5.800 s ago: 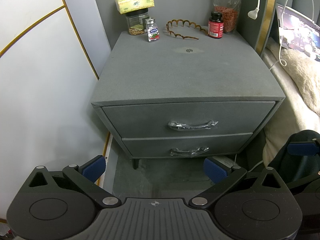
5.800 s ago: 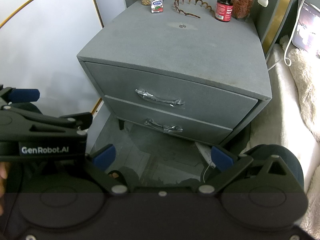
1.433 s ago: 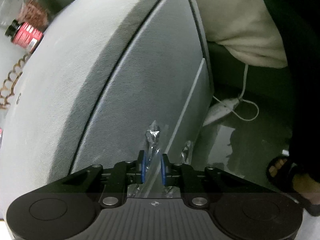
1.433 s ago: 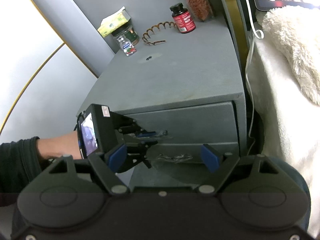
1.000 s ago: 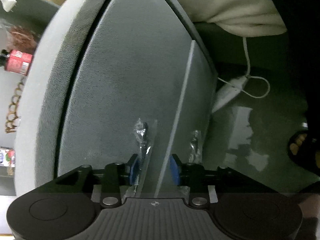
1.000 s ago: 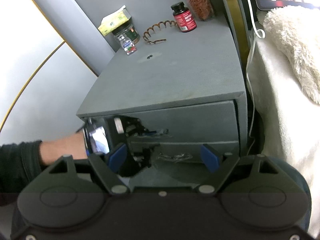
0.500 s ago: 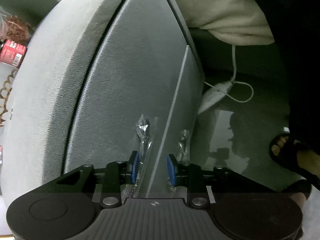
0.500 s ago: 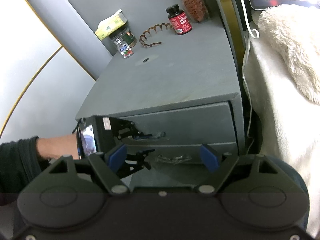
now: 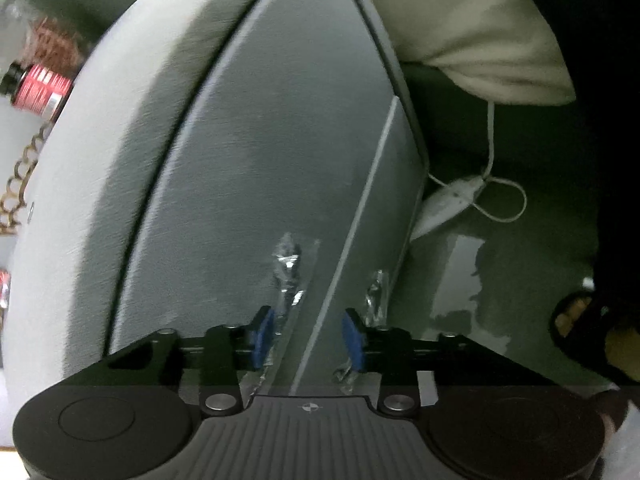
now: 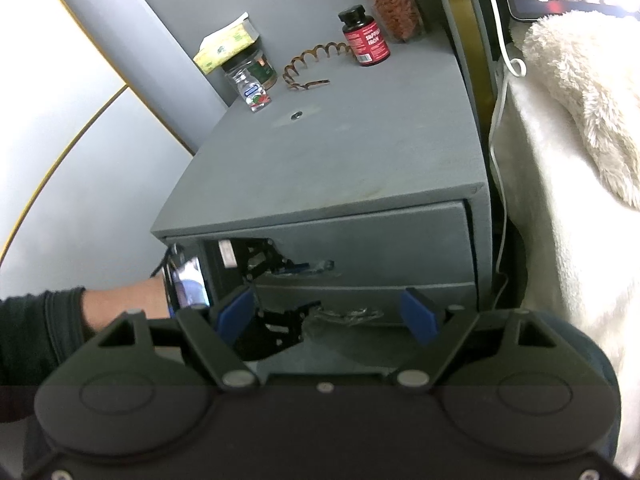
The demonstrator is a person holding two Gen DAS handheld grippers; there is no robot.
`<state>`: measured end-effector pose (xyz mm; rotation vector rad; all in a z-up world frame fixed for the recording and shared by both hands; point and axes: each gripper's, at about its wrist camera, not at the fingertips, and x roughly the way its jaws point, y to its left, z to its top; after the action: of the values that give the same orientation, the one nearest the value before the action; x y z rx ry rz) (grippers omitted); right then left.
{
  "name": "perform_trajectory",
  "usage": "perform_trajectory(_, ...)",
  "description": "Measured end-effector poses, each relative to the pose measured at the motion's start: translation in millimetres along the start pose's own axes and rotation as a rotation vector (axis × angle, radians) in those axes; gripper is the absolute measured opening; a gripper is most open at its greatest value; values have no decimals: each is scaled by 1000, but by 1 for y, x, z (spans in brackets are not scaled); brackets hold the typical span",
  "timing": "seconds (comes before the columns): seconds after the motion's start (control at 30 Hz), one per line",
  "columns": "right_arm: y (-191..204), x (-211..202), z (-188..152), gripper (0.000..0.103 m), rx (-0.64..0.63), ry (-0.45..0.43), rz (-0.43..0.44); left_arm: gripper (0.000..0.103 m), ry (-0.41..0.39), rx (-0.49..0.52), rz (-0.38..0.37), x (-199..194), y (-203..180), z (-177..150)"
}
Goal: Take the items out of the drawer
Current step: 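Pull the upper drawer open with the left tool gripping the handle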
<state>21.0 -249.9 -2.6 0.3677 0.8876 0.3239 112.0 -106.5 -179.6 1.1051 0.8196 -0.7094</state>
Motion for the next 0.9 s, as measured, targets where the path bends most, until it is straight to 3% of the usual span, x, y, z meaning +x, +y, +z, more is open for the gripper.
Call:
perform_trajectory(0.37, -3, -1, 1, 79, 13, -5, 1, 22, 21, -14, -41, -2, 7, 2)
perform_trajectory(0.53, -4, -1, 1, 79, 14, -4, -1, 22, 25, 9, -68, -9, 7, 0)
perform_trajectory(0.63, -5, -1, 2, 79, 17, -6, -1, 22, -1, 80, -83, -21, -9, -10)
perform_trajectory(0.67, -5, -1, 2, 79, 19, -7, 1, 18, -16, 87, -83, -25, -14, -15)
perform_trajectory(0.73, -5, -1, 1, 79, 24, -10, 7, 10, -18, 66, -82, -29, -15, -17)
perform_trajectory(0.83, -3, -1, 1, 80, 9, -4, 4, 10, -2, 51, -69, -33, -22, -16)
perform_trajectory(0.9, -5, -2, 0, 79, 16, -9, 7, 10, -33, -25, -83, -45, -20, -16)
